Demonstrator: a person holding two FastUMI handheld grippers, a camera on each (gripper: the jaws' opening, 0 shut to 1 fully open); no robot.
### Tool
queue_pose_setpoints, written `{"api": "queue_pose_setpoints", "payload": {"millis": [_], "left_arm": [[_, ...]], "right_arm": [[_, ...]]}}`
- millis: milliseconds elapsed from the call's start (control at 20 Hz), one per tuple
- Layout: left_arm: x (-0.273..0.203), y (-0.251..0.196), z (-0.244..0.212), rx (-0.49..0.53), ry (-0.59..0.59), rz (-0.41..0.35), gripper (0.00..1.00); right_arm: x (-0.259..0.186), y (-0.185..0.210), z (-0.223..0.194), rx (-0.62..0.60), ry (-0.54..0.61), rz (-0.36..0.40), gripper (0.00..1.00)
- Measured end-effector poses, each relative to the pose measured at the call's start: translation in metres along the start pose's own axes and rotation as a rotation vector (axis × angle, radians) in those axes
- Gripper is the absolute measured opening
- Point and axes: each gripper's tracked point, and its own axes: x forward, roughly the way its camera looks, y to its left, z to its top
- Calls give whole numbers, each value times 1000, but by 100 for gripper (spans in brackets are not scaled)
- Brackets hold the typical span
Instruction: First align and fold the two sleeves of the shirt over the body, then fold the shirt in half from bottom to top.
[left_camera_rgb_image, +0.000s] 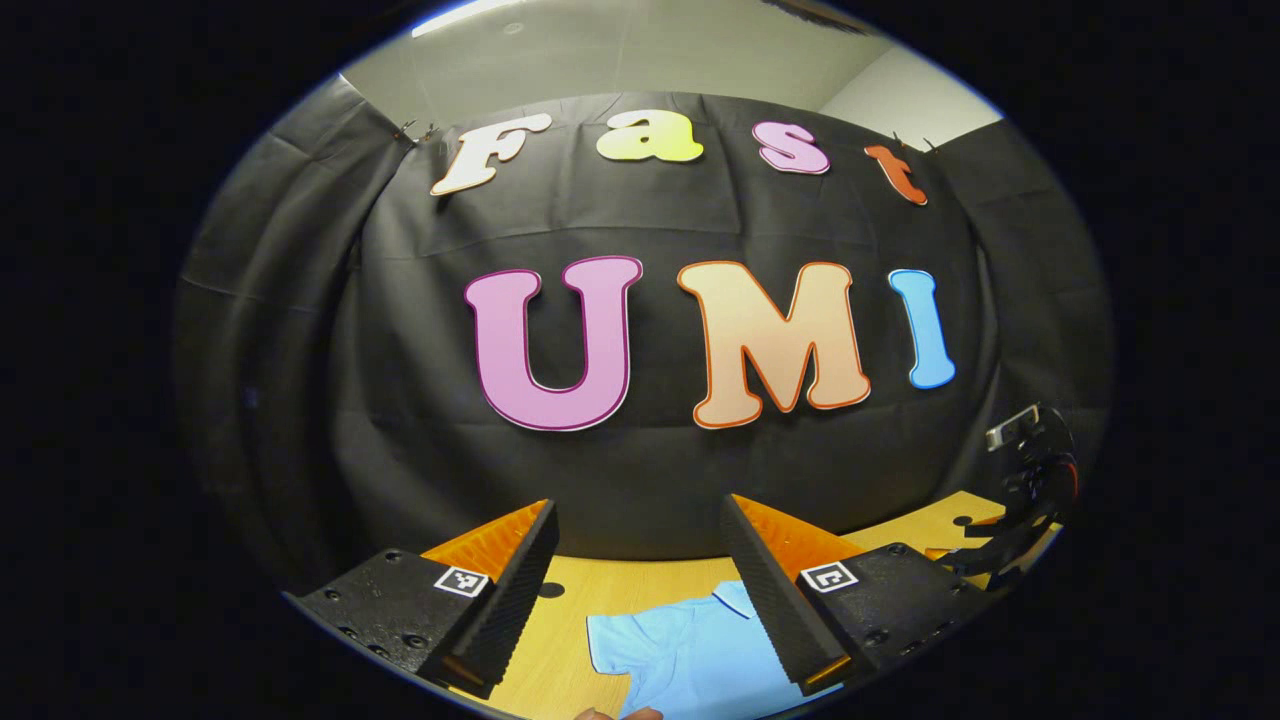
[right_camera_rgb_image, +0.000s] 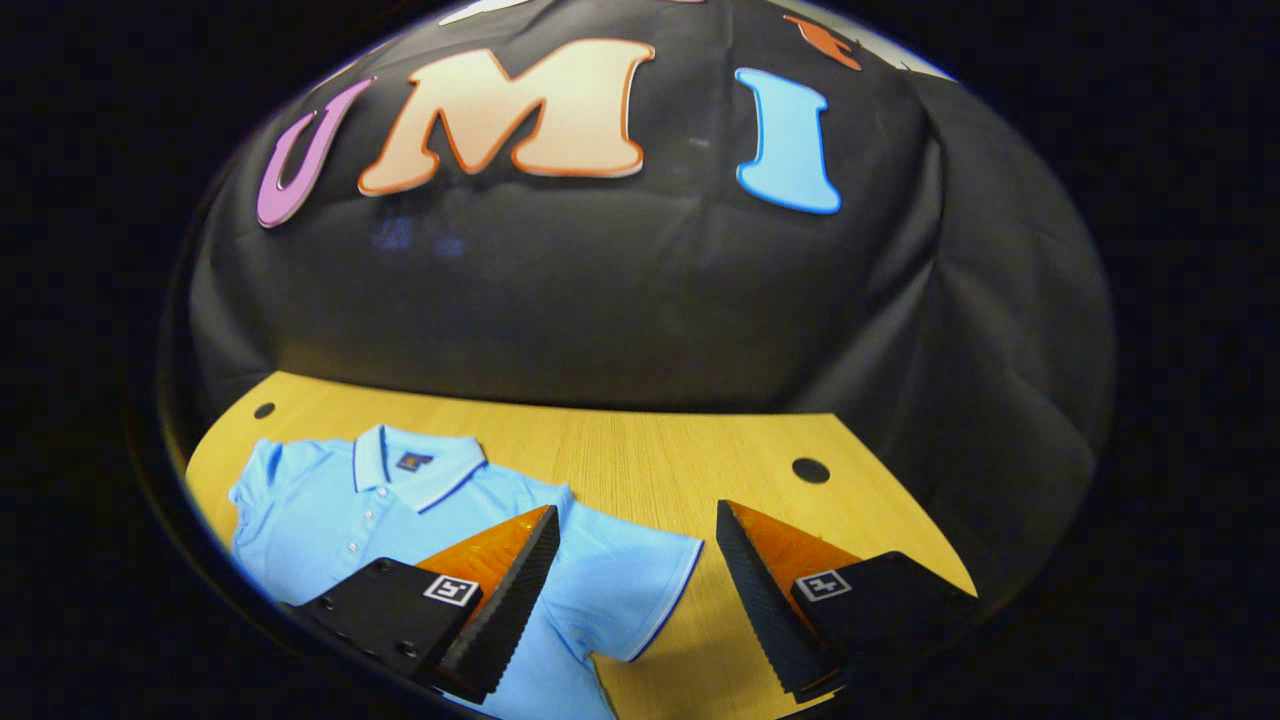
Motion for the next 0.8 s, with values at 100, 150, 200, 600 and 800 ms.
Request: {"api": "queue_pose_setpoints", "payload": {"millis": [100,150,200,600,800], "left_arm": [[3,0,-7,-4,18,6,97],[4,2,-10,-10,25,12,97],[6,3,-13,-17,33,15,97],[12,13,-43,-47,111,43,97],[12,19,-46,-31,116,52,98]], "right_arm": [[17,-2,-23,-6,57,-20,100],[23,-2,-34,-4,87,-26,100],[29,-2,-41,-5,110,-31,99],[40,10,-78,65,236,24,94],[40,29,-75,98,229,71,27]]}}
